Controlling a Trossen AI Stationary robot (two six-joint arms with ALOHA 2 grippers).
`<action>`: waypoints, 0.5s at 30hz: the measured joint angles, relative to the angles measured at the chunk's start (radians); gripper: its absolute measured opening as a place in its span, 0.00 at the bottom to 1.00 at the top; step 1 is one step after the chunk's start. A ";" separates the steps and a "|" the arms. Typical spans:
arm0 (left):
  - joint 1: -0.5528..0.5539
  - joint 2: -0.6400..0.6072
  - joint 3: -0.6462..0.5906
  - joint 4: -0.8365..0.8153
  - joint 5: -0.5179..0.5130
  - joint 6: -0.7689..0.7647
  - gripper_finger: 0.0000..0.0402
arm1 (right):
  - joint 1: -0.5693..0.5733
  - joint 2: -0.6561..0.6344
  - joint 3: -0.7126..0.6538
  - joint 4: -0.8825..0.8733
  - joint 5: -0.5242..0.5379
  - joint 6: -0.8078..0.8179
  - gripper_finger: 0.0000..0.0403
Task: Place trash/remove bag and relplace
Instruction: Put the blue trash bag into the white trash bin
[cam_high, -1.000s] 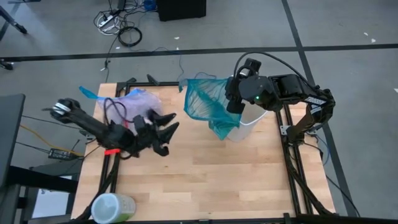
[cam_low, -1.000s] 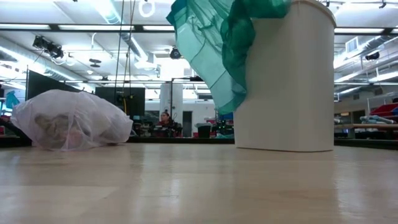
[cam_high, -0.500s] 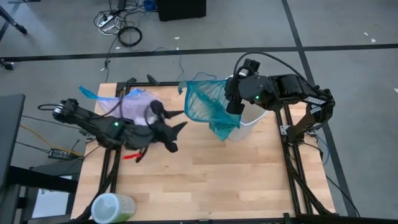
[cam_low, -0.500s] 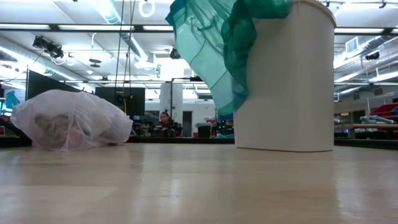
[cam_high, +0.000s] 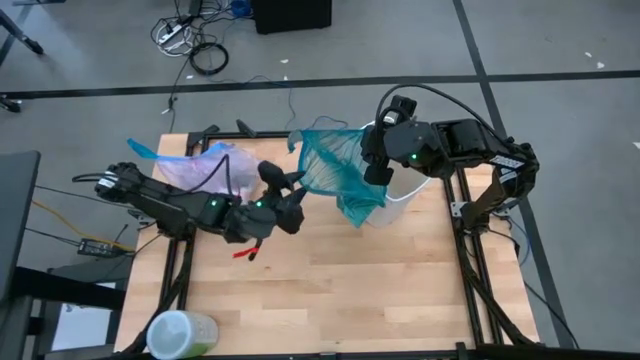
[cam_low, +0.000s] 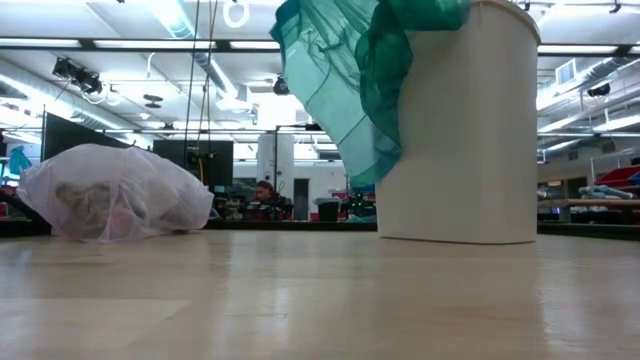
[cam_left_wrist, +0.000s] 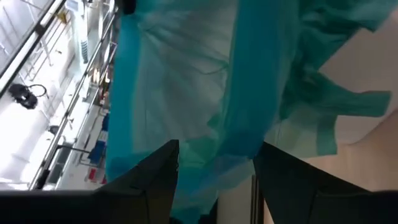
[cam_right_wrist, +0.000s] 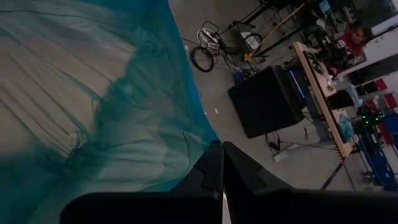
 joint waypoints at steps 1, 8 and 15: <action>0.007 0.000 0.000 0.002 0.011 0.000 0.53 | 0.000 0.000 0.000 0.000 0.000 0.000 0.00; 0.068 0.006 0.000 -0.011 0.107 -0.133 0.35 | 0.002 0.000 0.000 0.000 -0.009 -0.004 0.00; 0.035 0.006 0.025 -0.039 0.096 -0.212 0.03 | 0.003 0.000 0.000 -0.004 -0.001 -0.007 0.00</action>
